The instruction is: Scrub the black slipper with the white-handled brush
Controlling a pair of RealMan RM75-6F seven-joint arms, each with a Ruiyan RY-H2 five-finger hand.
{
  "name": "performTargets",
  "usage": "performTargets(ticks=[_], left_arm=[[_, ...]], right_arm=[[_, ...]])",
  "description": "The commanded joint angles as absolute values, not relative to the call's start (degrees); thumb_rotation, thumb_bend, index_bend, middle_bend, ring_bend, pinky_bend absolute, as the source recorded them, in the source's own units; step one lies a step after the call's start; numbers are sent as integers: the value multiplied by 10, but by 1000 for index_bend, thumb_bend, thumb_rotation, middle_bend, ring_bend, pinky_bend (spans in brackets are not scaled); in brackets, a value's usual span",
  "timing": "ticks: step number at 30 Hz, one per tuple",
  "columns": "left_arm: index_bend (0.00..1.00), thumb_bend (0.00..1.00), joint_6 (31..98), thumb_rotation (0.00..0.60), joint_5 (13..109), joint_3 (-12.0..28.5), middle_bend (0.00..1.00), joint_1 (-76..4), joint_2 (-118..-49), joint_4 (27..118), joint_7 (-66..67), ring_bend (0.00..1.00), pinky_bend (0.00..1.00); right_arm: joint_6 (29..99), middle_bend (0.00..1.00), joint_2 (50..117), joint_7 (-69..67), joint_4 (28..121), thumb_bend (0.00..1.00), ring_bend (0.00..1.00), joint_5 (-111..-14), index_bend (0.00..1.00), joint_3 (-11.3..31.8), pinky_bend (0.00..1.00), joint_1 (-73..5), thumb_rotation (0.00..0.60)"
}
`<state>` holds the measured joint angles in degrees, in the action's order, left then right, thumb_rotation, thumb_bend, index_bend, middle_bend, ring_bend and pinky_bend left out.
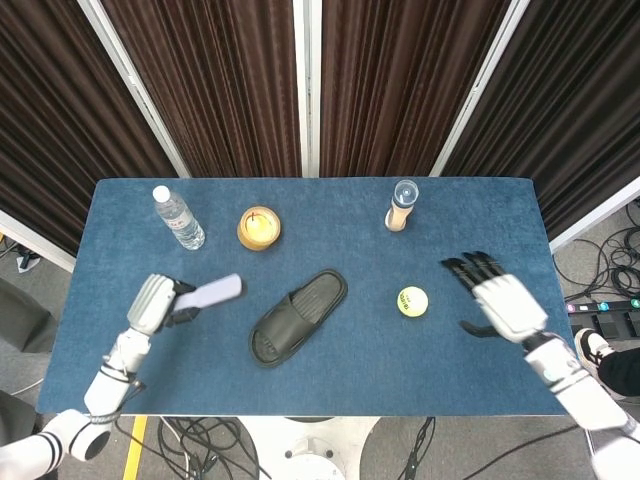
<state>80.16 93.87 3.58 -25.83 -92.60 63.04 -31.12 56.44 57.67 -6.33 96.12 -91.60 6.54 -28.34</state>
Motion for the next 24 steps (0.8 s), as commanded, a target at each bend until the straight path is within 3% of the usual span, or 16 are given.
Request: performTargets(ticks=[1,6,13,24], left_arm=[[1000,528,826,600,979,1,1000,-250,-935,601,-289,1000,1000],[1000,526,829,600,1009,-28,1000,-251,-943,569,-257,1000,1000],[1000,524,818,600,1015,-34,1000,-265,-956,555,-239,1000,1000],[1000,524,769,600,998,-28,1000,-294,-981,543,-225,1000,1000]], right_arm=[[395,75,628,-45,960,128,0,-880,9,109,0,-424,600],[282,40,720,-3,885,93,0,-817,0,129,0,-526,600],[188,0,844,70,756,26,0,-740,0,114,0,-627,600],[174,12,947,136,638,23,0,-660,0,70,0,-698,600]])
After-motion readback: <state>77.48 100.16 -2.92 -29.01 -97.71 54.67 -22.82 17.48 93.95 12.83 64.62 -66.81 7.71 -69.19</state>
